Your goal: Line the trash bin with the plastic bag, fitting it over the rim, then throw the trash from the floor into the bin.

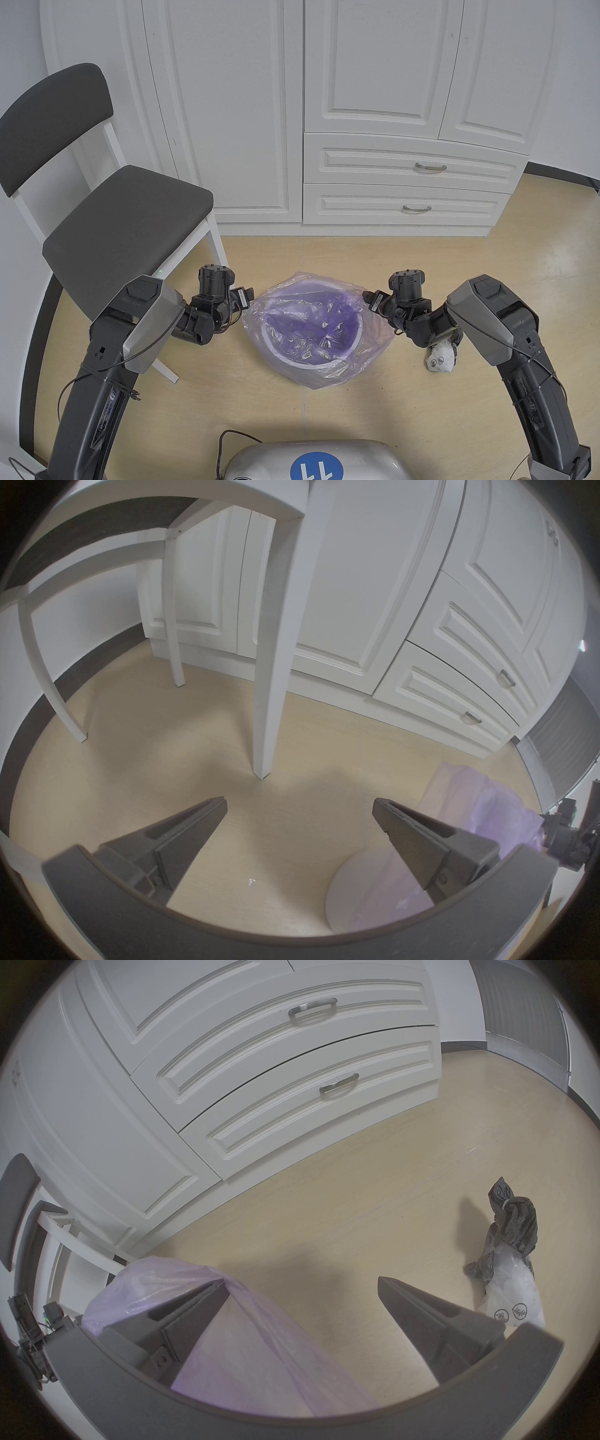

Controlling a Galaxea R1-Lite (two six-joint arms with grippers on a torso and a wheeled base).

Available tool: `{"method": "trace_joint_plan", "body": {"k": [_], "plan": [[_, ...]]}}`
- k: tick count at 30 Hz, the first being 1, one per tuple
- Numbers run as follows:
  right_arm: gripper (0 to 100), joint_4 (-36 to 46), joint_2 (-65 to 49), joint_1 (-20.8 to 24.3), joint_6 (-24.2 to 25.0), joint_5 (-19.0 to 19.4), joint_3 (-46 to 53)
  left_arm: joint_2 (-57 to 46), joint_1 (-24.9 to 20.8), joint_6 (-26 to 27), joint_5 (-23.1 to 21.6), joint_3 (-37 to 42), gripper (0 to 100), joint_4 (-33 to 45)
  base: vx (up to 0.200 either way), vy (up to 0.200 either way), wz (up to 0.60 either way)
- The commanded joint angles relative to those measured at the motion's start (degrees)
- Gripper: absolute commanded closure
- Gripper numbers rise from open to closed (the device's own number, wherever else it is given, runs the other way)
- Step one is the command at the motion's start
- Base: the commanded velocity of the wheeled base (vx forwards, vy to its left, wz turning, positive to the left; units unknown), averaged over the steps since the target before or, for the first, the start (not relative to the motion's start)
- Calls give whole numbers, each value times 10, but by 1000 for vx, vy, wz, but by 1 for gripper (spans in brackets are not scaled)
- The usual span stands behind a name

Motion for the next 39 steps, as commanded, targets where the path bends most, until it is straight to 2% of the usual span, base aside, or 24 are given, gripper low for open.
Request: {"method": "trace_joint_plan", "body": {"k": [1,6,11,16,22,28,30,31,32,36,38,39], "plan": [[0,0,11,-1,1,-6,-17,21,0,0,21,-38,0,19,0,0,0],[0,0,15,1,22,-18,-48,28,-2,-1,38,-64,0,21,0,0,0],[0,4,44,0,17,-19,-88,37,-3,-2,43,-79,0,21,0,0,0],[0,36,72,-1,17,-19,-146,43,-3,-2,71,-103,0,20,0,0,0],[0,58,86,-4,9,-18,-146,21,-3,-5,74,-83,0,9,0,0,0],[0,60,84,-4,4,-19,-146,-29,-6,-6,62,-11,0,-15,0,0,0],[0,59,83,-3,8,-19,-146,-58,-10,-2,38,38,0,-53,0,0,0],[0,59,83,-3,8,-19,-146,-58,-10,-2,38,38,0,-53,0,0,0],[0,55,81,-2,9,-19,-146,-83,-10,-2,14,79,0,-75,0,0,0],[0,52,79,-1,14,-26,-146,-129,-10,1,-46,160,0,-104,0,0,0],[0,52,77,-1,16,-29,-146,-139,-10,4,-63,182,0,-109,0,0,0],[0,52,71,-2,20,-31,-146,-152,-12,12,-90,212,0,-115,0,0,0]]}}
